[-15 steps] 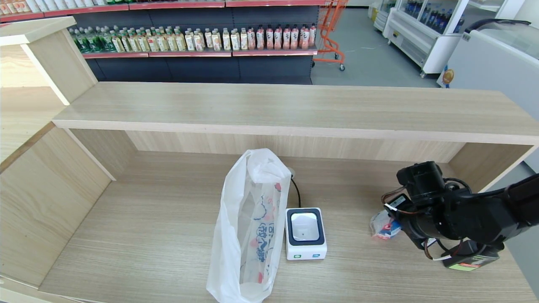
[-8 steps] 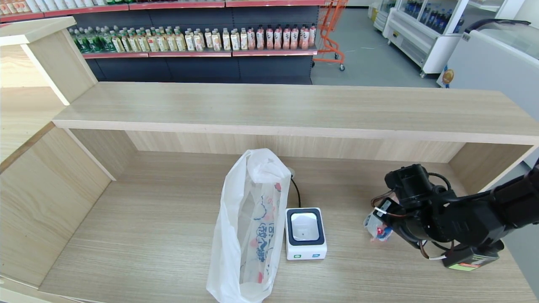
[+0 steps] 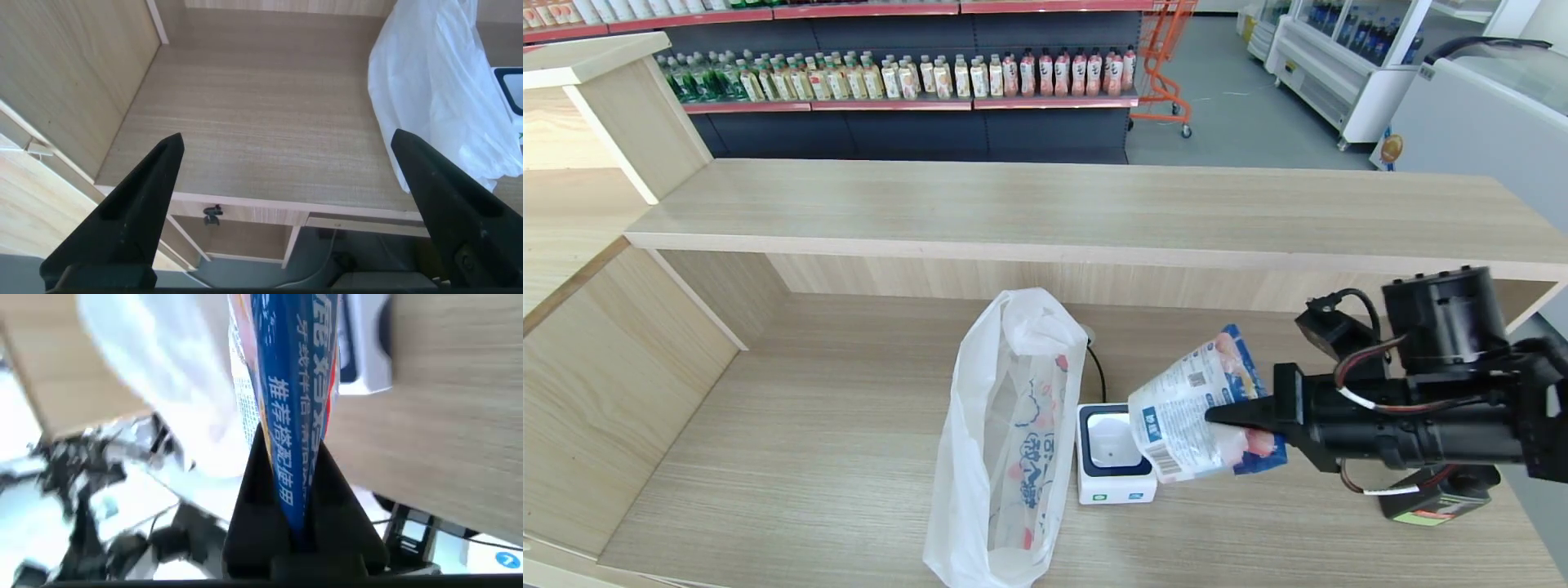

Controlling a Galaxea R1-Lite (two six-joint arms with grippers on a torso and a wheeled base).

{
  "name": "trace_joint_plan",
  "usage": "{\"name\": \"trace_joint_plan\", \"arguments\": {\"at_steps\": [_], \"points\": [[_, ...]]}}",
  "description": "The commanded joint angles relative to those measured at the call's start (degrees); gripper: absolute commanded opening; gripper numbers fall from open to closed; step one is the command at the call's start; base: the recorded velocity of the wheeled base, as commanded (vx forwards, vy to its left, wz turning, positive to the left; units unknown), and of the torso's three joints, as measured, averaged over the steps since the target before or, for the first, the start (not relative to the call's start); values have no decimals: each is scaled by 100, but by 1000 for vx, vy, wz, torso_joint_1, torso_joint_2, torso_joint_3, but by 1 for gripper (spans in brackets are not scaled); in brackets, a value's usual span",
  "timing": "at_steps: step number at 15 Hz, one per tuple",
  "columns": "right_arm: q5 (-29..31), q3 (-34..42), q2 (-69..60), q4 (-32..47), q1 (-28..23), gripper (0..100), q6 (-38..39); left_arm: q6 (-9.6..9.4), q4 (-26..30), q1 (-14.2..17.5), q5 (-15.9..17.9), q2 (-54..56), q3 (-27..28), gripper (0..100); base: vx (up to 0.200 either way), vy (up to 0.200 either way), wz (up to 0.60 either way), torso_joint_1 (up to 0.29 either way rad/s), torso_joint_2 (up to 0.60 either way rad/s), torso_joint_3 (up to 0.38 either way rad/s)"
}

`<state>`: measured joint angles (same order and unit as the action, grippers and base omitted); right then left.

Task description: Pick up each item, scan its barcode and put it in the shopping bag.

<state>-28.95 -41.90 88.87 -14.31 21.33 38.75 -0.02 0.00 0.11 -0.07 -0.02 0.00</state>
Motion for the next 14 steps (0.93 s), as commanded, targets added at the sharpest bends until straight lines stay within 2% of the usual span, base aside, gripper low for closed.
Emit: {"name": "trace_joint_plan", "arguments": {"at_steps": [1,3,5,9,11,14], "points": [[-1534,428,-1126,-10,-252,0,-826,2,0,7,-1,2,0,100,0,0,0,0,0,0],[-2281,560,-1214,-1,-235,0,-1309,2,0,7,-1,2,0,100,0,0,0,0,0,0],[-2695,657,-1302,16,-112,0,-1397,-6,0,7,-1,2,0,100,0,0,0,0,0,0],[-2695,727,-1337,95,73,0,-1274,2,0,7,-1,2,0,100,0,0,0,0,0,0],[-2695,753,-1390,95,143,0,-773,-6,0,7,-1,2,0,100,0,0,0,0,0,0],[-2633,789,-1355,95,398,0,-746,2,0,7,-1,2,0,100,0,0,0,0,0,0]]}}
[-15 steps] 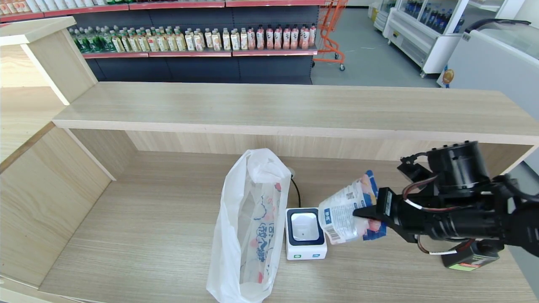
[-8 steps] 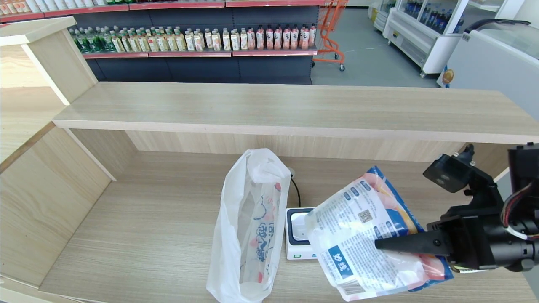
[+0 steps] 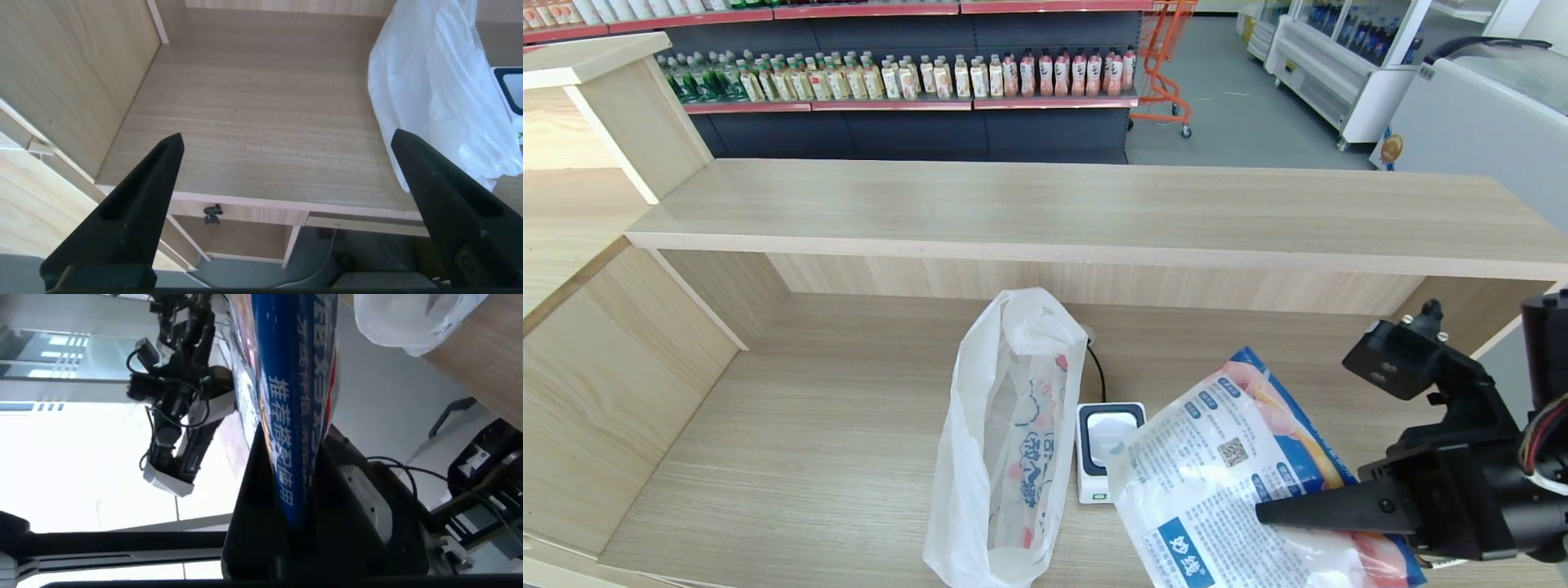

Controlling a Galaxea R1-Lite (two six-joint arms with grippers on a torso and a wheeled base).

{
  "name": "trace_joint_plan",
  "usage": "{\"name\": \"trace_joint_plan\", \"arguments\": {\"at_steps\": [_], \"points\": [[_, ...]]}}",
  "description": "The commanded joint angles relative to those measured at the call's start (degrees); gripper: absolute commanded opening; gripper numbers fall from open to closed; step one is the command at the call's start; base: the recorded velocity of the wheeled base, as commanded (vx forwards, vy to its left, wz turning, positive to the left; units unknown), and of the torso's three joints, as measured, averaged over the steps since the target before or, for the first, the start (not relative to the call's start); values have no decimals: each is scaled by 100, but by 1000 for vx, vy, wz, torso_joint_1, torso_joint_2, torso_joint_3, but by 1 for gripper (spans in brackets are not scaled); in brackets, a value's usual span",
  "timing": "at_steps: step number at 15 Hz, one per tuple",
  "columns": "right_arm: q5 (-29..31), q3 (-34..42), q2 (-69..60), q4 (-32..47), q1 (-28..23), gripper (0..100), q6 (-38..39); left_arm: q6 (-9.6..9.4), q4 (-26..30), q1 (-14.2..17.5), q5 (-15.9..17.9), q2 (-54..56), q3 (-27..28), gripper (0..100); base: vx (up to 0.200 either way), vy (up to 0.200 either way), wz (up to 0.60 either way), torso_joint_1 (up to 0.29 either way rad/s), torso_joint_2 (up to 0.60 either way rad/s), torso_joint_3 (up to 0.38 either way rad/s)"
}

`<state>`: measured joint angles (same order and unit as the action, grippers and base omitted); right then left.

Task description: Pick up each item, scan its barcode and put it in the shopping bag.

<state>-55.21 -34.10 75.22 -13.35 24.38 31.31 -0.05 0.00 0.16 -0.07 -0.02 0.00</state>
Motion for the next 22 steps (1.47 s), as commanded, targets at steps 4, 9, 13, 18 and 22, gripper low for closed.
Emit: {"name": "trace_joint_plan", "arguments": {"at_steps": [4,9,13,18,22], "points": [[907,-18,222,-133,787,0,-2,5,0,2,-1,2,0,100,0,0,0,0,0,0],[933,-53,309,-159,875,0,7,5,0,2,-1,2,0,100,0,0,0,0,0,0],[942,-53,327,-274,858,0,-2,5,0,2,-1,2,0,100,0,0,0,0,0,0],[1364,-62,766,-959,849,0,-274,-4,0,2,-1,2,0,100,0,0,0,0,0,0],[2172,-132,2085,-2172,322,0,-3025,5,0,2,-1,2,0,100,0,0,0,0,0,0]]}}
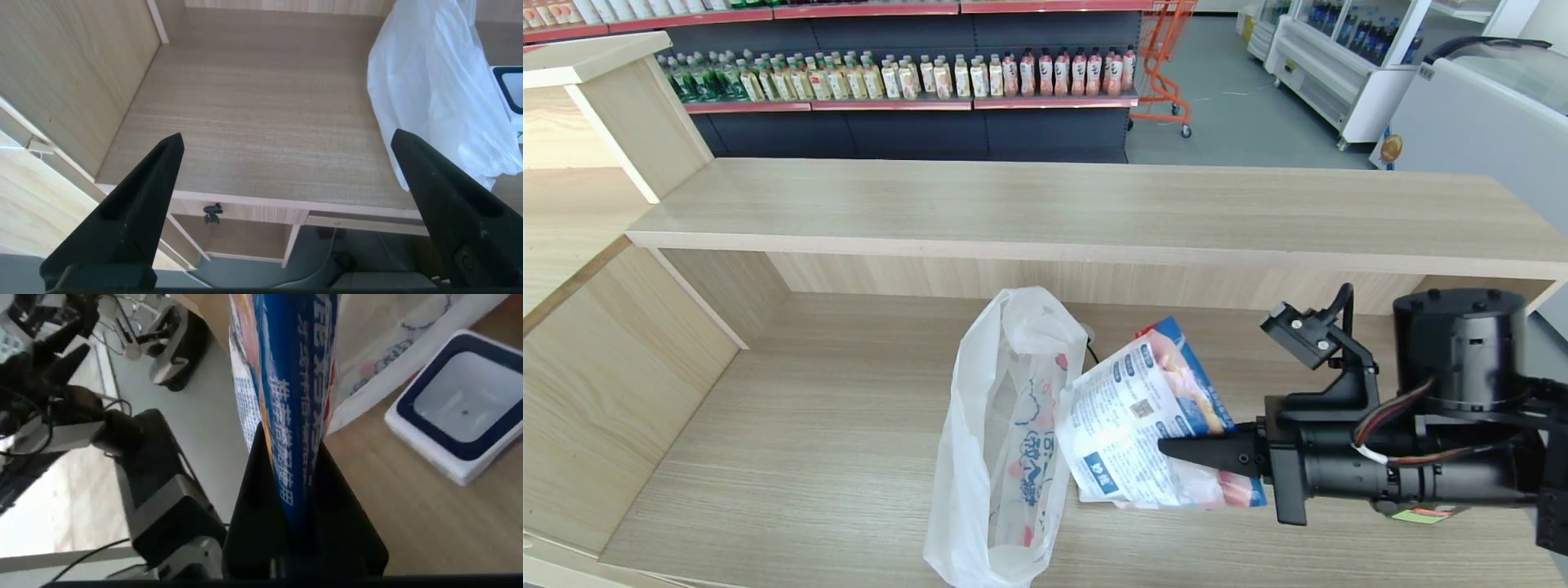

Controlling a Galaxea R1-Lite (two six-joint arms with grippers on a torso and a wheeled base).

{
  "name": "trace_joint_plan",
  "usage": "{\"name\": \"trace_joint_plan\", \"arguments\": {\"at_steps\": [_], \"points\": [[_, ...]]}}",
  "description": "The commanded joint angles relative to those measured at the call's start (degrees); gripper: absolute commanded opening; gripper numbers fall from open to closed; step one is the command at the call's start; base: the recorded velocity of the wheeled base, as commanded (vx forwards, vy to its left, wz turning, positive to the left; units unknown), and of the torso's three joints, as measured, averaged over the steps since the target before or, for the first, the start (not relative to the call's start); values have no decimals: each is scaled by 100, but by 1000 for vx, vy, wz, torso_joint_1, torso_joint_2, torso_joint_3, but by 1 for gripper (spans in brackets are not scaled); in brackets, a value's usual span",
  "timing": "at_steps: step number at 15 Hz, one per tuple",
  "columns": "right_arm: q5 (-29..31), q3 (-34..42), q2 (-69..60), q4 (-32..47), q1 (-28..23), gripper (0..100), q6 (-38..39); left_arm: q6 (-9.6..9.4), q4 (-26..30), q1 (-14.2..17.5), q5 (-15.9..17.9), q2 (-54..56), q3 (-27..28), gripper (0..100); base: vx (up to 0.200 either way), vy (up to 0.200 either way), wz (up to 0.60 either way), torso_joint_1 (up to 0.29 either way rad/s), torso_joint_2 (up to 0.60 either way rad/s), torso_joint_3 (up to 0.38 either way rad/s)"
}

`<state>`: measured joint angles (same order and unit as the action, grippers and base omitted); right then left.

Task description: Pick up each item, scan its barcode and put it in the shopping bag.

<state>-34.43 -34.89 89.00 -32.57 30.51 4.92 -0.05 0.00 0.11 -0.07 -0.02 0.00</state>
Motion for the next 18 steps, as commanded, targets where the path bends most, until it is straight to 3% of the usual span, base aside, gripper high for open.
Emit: {"name": "trace_joint_plan", "arguments": {"at_steps": [1,3,6,8,18], "points": [[103,-97,891,-373,-415,0,-897,5,0,-2,-1,2,0,100,0,0,0,0,0,0],[103,-229,1374,-777,-582,0,-1872,5,0,7,-1,2,0,100,0,0,0,0,0,0],[112,-413,2033,-1471,-590,0,-2391,5,0,-2,-1,2,0,100,0,0,0,0,0,0],[103,-651,2332,-1489,-590,0,-2936,5,0,-2,-1,2,0,100,0,0,0,0,0,0],[68,-642,2728,-2060,-713,0,-3208,5,0,7,-1,2,0,100,0,0,0,0,0,0]]}}
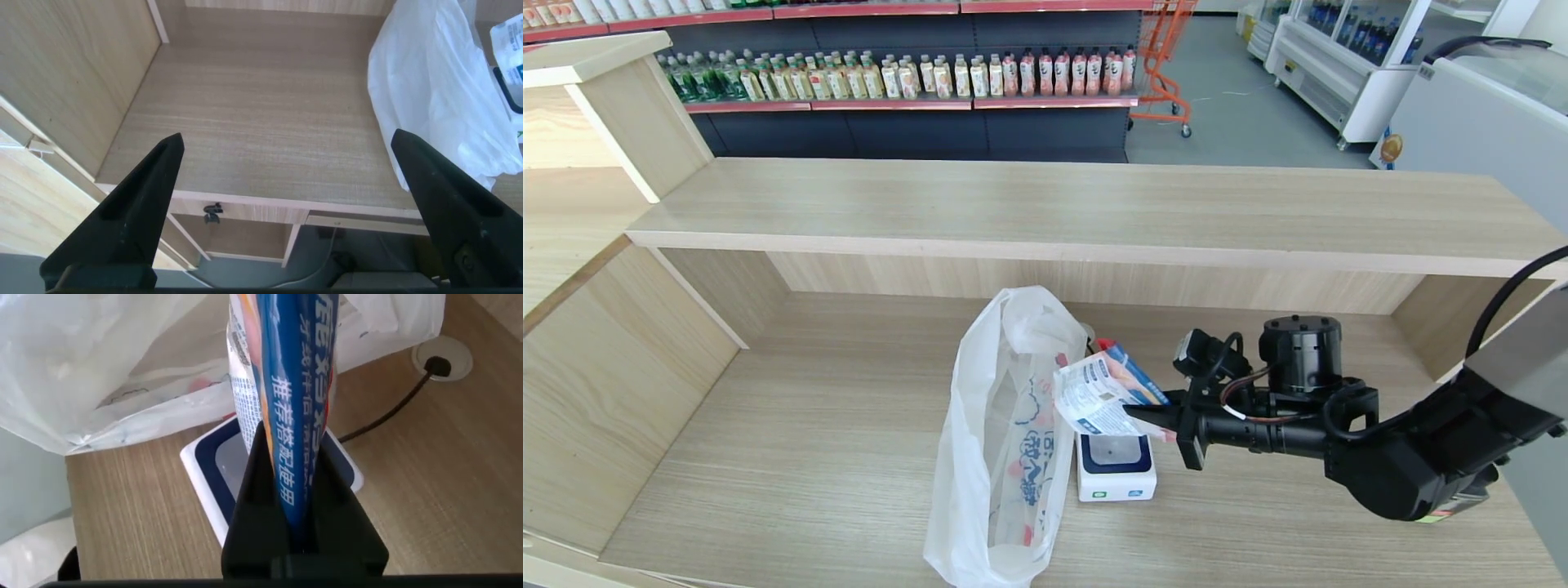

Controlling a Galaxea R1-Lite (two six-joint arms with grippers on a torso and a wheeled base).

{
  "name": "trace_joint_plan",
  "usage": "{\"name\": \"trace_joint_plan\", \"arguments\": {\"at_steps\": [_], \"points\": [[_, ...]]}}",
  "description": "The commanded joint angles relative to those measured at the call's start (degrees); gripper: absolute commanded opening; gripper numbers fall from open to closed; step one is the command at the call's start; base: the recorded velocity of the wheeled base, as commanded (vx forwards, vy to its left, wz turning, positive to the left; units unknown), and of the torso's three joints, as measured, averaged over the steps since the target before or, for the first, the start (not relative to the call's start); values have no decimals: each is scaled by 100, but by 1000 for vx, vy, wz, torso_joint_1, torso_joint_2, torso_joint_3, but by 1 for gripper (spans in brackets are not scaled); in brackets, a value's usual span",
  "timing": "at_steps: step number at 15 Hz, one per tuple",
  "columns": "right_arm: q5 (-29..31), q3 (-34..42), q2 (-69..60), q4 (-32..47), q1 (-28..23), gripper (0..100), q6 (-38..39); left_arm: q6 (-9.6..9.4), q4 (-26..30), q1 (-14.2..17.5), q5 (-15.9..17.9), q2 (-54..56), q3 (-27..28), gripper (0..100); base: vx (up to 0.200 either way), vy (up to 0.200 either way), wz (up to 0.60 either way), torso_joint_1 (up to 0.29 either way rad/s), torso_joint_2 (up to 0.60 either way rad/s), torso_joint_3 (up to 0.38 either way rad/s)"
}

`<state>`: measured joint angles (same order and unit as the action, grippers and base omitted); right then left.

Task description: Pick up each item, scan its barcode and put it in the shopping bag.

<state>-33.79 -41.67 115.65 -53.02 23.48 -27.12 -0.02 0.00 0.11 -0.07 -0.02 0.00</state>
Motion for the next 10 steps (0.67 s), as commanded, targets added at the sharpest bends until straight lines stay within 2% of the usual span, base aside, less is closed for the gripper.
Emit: {"name": "trace_joint_plan", "arguments": {"at_steps": [1,6,10], "points": [[4,53,54,-33,-10,0,-3,2,0,-2,-1,2,0,100,0,0,0,0,0,0],[-5,45,-95,-24,-1,0,67,2,0,7,-1,2,0,100,0,0,0,0,0,0],[-5,45,-236,-24,8,0,427,2,0,7,-1,2,0,100,0,0,0,0,0,0]]}}
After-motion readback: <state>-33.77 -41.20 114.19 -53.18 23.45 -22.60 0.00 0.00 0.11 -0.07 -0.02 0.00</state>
